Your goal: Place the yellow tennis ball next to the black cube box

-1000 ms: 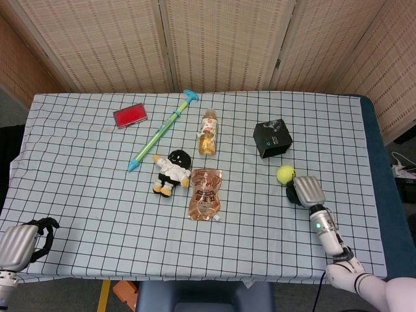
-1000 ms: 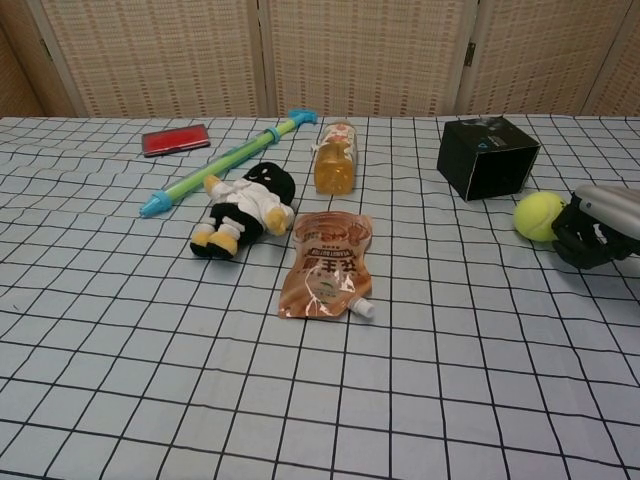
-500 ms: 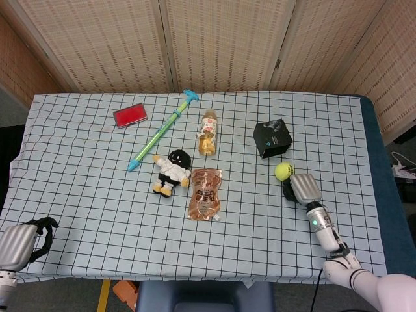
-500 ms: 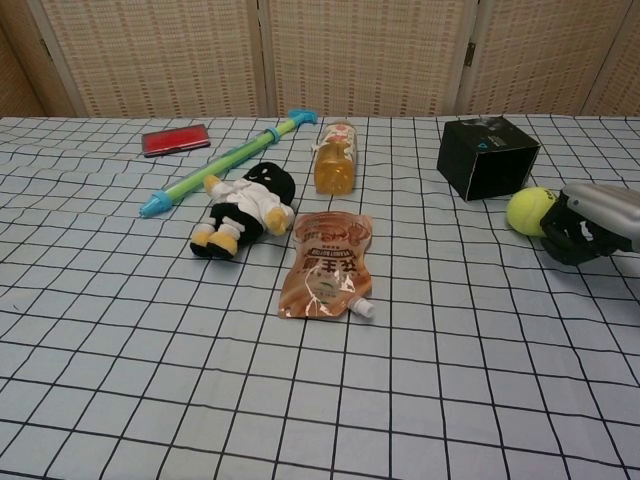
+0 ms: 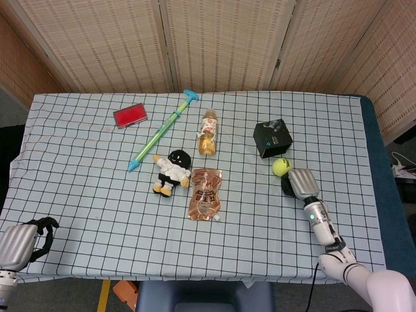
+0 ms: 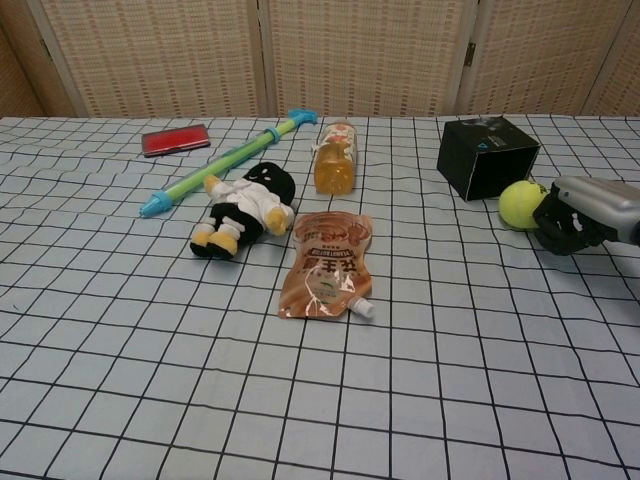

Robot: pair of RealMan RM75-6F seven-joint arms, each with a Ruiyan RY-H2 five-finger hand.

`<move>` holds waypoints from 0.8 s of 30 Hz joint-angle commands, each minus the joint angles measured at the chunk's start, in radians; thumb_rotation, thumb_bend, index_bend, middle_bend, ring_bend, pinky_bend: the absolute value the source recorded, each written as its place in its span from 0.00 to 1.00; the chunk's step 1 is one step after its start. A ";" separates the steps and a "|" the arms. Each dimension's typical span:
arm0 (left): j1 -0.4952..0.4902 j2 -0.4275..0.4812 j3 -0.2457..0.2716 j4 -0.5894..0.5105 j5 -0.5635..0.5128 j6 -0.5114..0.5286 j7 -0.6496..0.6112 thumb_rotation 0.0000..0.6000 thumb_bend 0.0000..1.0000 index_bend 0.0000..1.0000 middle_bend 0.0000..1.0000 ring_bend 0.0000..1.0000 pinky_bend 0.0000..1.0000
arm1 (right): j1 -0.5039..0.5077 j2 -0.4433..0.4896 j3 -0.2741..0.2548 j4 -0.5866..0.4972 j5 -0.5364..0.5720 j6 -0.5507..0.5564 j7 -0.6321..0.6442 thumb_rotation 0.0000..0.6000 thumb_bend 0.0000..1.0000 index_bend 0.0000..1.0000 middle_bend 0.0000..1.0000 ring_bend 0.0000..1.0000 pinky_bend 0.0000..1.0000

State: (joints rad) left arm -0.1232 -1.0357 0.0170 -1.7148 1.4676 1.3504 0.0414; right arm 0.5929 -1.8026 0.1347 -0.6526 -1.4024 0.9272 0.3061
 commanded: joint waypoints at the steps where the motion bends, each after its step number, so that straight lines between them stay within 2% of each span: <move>1: 0.000 0.000 0.000 0.000 0.000 0.000 0.000 1.00 0.58 0.44 0.49 0.49 0.60 | 0.004 -0.005 0.002 0.006 0.002 -0.002 0.004 1.00 0.81 0.85 0.80 0.69 0.90; 8: 0.001 0.002 0.000 0.001 0.004 0.003 -0.007 1.00 0.58 0.44 0.49 0.49 0.60 | 0.026 -0.038 0.016 0.049 0.005 0.003 0.015 1.00 0.82 0.83 0.80 0.68 0.90; 14: -0.001 0.002 0.000 0.002 -0.001 -0.002 -0.009 1.00 0.58 0.44 0.49 0.49 0.60 | 0.039 -0.061 0.024 0.095 0.008 0.007 0.028 1.00 0.82 0.77 0.80 0.64 0.85; 24: -0.001 0.002 0.000 0.002 -0.002 -0.005 -0.009 1.00 0.58 0.44 0.49 0.49 0.60 | 0.053 -0.084 0.032 0.150 0.011 0.012 0.056 1.00 0.83 0.61 0.67 0.54 0.75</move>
State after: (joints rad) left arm -0.1247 -1.0341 0.0170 -1.7126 1.4654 1.3456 0.0323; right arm 0.6447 -1.8841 0.1658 -0.5066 -1.3914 0.9390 0.3600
